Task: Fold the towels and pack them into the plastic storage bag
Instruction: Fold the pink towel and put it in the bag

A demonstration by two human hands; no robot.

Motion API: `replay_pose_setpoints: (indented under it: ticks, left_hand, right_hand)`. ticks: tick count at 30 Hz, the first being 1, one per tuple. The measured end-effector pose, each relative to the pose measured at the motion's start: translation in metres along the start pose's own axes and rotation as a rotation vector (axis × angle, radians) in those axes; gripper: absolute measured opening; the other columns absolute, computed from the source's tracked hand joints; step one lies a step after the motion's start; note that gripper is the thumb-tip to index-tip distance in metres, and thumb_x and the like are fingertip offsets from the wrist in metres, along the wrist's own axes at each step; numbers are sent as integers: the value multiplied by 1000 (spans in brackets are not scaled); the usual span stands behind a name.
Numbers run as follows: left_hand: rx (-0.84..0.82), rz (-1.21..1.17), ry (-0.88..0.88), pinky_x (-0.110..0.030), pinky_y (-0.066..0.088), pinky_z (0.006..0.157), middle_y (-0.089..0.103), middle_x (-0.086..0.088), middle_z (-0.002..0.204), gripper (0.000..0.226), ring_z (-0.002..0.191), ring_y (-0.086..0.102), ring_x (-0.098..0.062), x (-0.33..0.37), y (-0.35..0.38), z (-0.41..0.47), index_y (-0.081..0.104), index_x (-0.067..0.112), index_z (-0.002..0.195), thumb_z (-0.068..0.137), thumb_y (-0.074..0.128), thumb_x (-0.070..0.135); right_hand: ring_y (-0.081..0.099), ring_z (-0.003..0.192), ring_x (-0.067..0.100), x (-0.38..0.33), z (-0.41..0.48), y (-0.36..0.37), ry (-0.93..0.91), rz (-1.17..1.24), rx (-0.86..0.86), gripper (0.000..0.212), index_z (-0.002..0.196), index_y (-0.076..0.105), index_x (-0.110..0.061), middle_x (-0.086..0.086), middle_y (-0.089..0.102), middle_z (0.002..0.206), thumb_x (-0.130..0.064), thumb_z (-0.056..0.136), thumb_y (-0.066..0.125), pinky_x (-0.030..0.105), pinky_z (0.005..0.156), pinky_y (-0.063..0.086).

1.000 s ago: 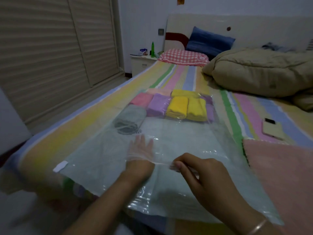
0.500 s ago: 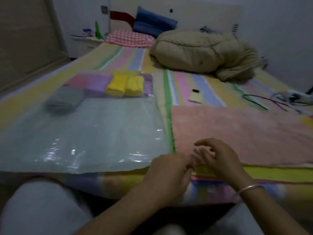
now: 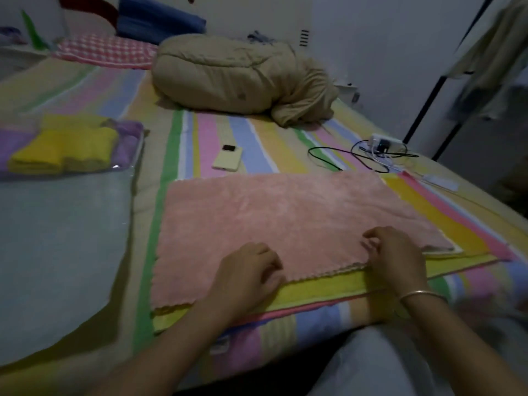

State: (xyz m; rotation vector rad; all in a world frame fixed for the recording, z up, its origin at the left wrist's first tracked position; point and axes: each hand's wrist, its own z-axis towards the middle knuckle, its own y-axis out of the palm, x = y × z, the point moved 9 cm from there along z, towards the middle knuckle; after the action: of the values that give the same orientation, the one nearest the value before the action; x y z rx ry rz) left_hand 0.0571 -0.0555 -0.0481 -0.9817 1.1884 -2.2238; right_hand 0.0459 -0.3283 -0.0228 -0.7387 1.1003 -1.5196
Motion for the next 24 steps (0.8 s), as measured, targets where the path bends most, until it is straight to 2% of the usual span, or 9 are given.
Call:
replay_pose_setpoints:
  ticks: [4,7,9,12,16,18,21,24]
  left_hand:
    - [66,-13,-62,-31,48,61,63,8,77,40,75,60,-15,-4,-5,9,66,24,78,83,41,54]
    - [149,-12,-116,-30,46,59,64,7,70,44,71,57,-15,6,-9,22,67,24,75,84,36,55]
    - [133,-55,-124,-30,46,60,65,8,72,42,72,57,-14,19,-1,29,68,26,78,82,37,53]
    - [80,-94,-138,-28,43,62,65,10,76,39,75,57,-12,32,19,32,69,29,82,81,38,52]
    - [134,-143,-223,-29,46,62,66,13,74,35,71,58,-6,28,22,30,69,30,81,81,42,53]
    - [146,-211,-271,-30,49,64,67,16,73,34,69,59,-1,23,23,27,69,30,80,81,44,53]
    - [146,-338,-330,-30,53,67,68,19,73,27,69,63,3,18,25,23,70,29,80,82,50,48]
    - [137,-462,-384,-29,55,71,72,15,77,20,71,66,1,14,29,20,71,26,82,85,54,36]
  right_hand:
    - [56,99,43,75,25,1,255,-98,4,24,107,66,-11,22,63,109,-20,86,57,46,83,48]
    - [50,113,43,116,28,19,425,-138,-167,45,126,54,-14,23,52,127,-38,89,50,47,96,41]
    - [46,119,41,128,27,28,478,-117,-266,55,132,48,-19,22,48,132,-50,88,47,47,99,37]
    - [44,120,37,127,33,24,453,-180,-245,54,129,53,-18,19,52,129,-51,87,48,44,99,34]
    - [45,117,34,115,38,11,417,-254,-177,38,113,64,-9,15,56,121,-32,87,49,42,98,34]
    - [43,118,34,108,36,11,417,-256,-185,35,110,65,-8,14,55,123,-28,85,50,45,103,31]
    - [37,127,32,93,34,11,401,-234,-176,36,112,63,-11,8,48,136,-27,82,50,51,113,16]
    - [26,137,31,62,37,6,282,-207,-98,43,124,57,-14,2,40,145,-25,83,49,53,116,3]
